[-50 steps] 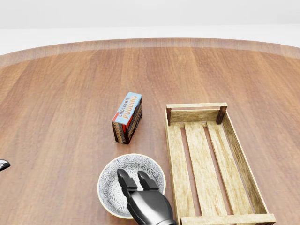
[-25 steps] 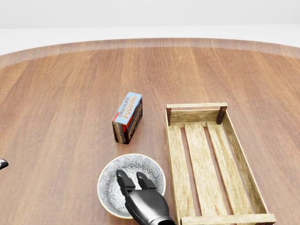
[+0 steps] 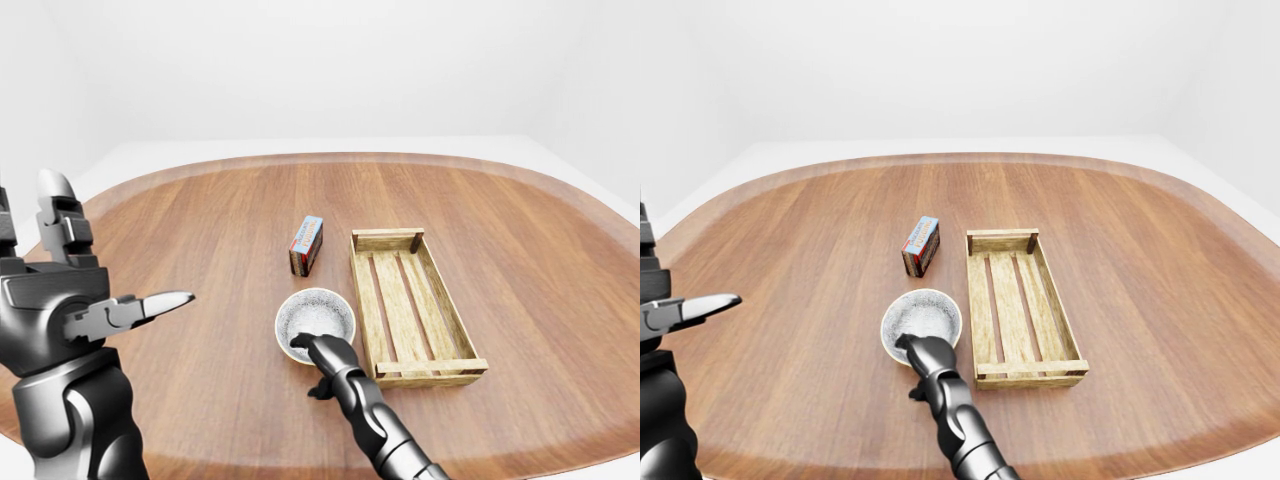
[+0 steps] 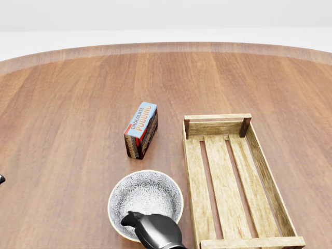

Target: Pick up the bowl on the left and put it in the tray.

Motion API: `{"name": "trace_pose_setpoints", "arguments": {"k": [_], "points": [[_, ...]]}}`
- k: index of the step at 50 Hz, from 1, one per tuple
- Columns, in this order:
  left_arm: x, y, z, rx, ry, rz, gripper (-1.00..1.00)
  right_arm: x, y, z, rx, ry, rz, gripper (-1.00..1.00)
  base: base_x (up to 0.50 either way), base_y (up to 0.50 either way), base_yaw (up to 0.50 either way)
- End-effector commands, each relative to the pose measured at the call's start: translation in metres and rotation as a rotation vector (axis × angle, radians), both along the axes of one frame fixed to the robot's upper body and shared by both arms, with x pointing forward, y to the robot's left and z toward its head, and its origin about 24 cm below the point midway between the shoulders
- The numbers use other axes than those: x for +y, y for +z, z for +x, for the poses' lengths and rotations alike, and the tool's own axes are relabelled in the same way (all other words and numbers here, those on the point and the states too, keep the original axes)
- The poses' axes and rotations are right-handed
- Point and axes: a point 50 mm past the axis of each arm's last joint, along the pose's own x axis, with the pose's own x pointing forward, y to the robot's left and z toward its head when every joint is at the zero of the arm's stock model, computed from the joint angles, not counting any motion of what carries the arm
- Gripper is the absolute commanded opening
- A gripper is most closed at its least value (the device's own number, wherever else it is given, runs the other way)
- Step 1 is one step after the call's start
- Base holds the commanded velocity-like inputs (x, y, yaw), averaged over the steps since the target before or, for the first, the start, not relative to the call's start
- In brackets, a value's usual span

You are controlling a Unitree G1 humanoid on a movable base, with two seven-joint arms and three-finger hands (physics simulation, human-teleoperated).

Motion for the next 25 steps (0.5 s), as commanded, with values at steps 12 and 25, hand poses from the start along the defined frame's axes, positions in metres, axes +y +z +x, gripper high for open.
{"name": "trace_pose_setpoints", "arguments": {"k": [12, 25], "points": [[0.001, 0.0, 0.001, -0.001, 0.0, -0.005, 1.0, 0.008, -0.005, -0.006, 0.012, 0.015, -0.006, -1.0, 0.0, 0.0, 0.0], [0.0, 0.001, -0.001, -0.005, 0.0, -0.006, 1.0, 0.013, 0.018, 0.001, -0.045, 0.064, 0.007, -1.0, 0.0, 0.0, 0.0]]}}
